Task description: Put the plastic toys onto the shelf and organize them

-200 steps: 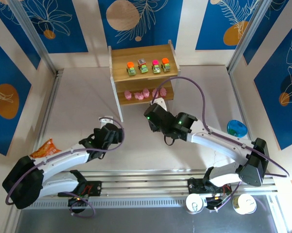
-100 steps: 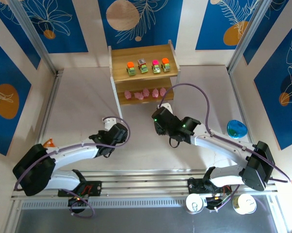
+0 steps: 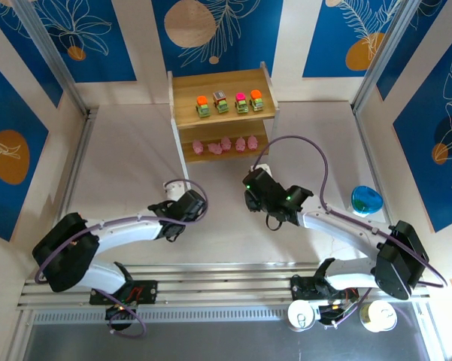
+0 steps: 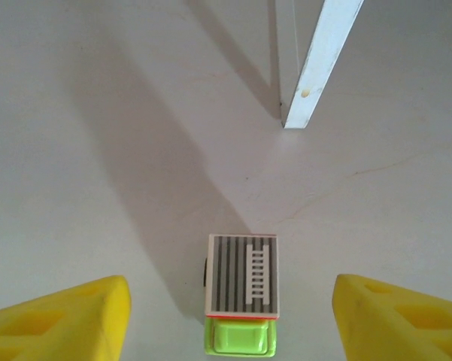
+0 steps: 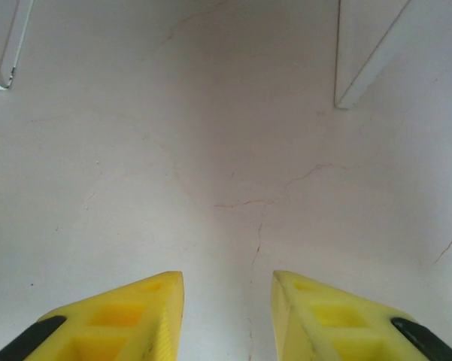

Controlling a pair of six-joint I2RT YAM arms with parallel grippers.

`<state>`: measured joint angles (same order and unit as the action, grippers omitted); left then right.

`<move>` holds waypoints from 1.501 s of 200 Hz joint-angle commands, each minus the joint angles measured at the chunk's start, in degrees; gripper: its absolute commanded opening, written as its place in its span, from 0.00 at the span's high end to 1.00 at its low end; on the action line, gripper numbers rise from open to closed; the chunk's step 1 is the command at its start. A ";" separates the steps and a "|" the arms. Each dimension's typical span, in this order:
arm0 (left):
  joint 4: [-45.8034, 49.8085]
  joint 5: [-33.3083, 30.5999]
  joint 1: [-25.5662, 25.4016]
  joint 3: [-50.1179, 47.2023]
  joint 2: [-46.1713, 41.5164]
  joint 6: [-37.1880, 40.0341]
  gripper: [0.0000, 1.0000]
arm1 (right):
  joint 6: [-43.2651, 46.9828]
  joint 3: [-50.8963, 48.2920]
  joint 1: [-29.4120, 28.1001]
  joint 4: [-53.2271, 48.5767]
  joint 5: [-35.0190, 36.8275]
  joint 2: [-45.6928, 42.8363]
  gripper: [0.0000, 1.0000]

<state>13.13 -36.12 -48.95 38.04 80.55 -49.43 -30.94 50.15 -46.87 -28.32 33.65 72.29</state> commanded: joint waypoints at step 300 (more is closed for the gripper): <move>2.38 0.00 0.02 4.85 8.48 -1.20 0.60 | 1.06 -10.13 3.01 10.63 -4.81 -3.70 0.73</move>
<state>14.59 -36.05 -49.01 41.93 88.60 -50.68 -30.13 40.66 -44.16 -18.44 29.52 69.84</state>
